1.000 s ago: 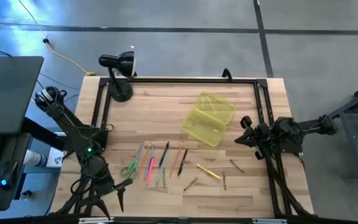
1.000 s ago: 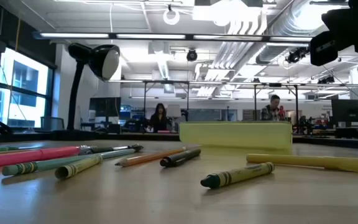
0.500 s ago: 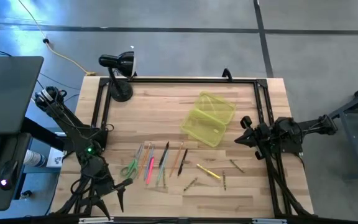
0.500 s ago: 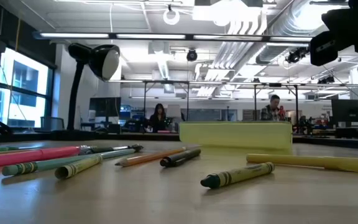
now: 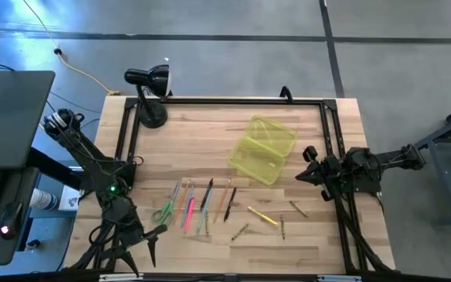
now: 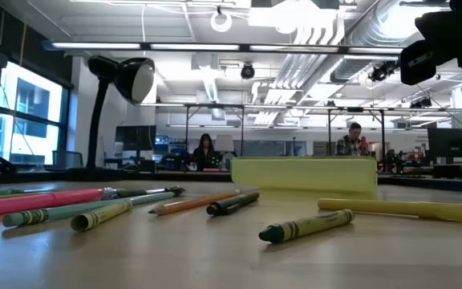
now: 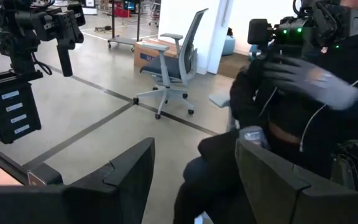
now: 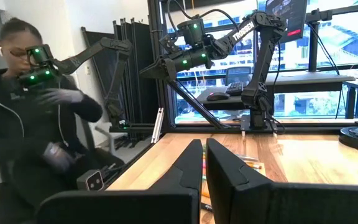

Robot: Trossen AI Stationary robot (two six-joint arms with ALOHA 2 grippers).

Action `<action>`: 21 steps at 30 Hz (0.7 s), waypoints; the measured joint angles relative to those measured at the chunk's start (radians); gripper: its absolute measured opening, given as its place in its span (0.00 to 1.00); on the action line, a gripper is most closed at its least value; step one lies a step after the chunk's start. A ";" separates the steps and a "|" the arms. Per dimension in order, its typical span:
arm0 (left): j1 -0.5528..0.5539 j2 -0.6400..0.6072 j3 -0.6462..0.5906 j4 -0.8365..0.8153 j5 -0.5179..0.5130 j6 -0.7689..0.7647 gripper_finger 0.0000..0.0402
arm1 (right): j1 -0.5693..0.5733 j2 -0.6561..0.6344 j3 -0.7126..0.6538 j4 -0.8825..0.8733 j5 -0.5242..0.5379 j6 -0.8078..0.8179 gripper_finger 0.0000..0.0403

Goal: Pick & place school supplies into a supply box

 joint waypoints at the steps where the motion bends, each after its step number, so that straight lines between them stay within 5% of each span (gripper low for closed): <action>1: 0.000 0.000 0.000 0.002 -0.001 0.000 0.65 | 0.000 0.000 0.000 0.000 0.000 0.000 0.00; 8: 0.014 0.000 0.000 0.164 -0.146 0.123 0.65 | 0.000 0.000 0.000 0.000 0.000 0.000 0.00; 16: 0.085 -0.011 0.000 0.281 -0.477 0.192 0.65 | 0.000 0.000 0.000 0.000 0.002 0.000 0.00; 21: 0.209 -0.034 0.000 0.268 -0.465 0.257 0.65 | 0.000 0.000 0.000 0.000 0.003 0.000 0.00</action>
